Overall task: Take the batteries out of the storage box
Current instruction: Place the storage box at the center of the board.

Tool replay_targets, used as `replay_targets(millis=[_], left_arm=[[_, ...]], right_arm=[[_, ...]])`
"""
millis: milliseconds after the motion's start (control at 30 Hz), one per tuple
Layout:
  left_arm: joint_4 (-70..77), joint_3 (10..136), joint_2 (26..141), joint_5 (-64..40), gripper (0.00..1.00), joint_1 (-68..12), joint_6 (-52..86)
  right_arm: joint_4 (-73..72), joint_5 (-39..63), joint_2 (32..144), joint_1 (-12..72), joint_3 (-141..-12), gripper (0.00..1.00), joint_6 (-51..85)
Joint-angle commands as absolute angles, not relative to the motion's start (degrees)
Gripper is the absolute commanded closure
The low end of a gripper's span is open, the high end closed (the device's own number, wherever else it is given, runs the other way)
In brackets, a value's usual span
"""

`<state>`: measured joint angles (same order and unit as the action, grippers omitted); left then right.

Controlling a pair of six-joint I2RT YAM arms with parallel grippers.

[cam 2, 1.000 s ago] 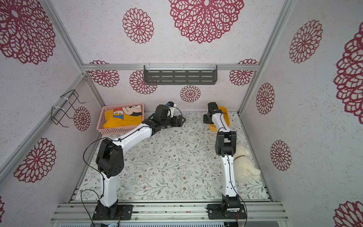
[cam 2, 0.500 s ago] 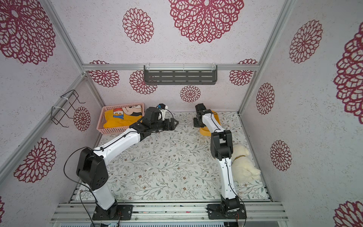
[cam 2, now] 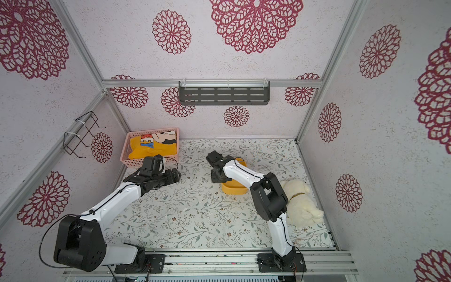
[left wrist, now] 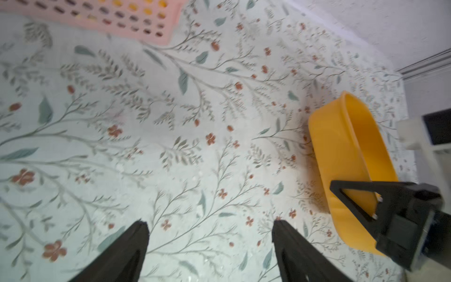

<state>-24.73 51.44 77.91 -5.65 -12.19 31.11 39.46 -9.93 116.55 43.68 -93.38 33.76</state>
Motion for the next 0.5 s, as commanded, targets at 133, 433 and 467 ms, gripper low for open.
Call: replay_targets(millis=[133,433,467], left_arm=[[-25.09,44.03,72.14,-1.91,0.13,-11.15,27.39],[-20.93,38.02,71.41,-2.70,0.12,-9.23,27.69],[-20.62,37.82,71.67,-2.83,0.12,-9.18,27.76]], right_arm=[[35.65,-14.86,118.52,54.29,-96.51,1.00,48.74],[38.89,-19.67,127.30,58.93,-106.64,0.99,51.48],[39.51,-19.77,128.14,58.85,-107.39,0.96,51.55]])
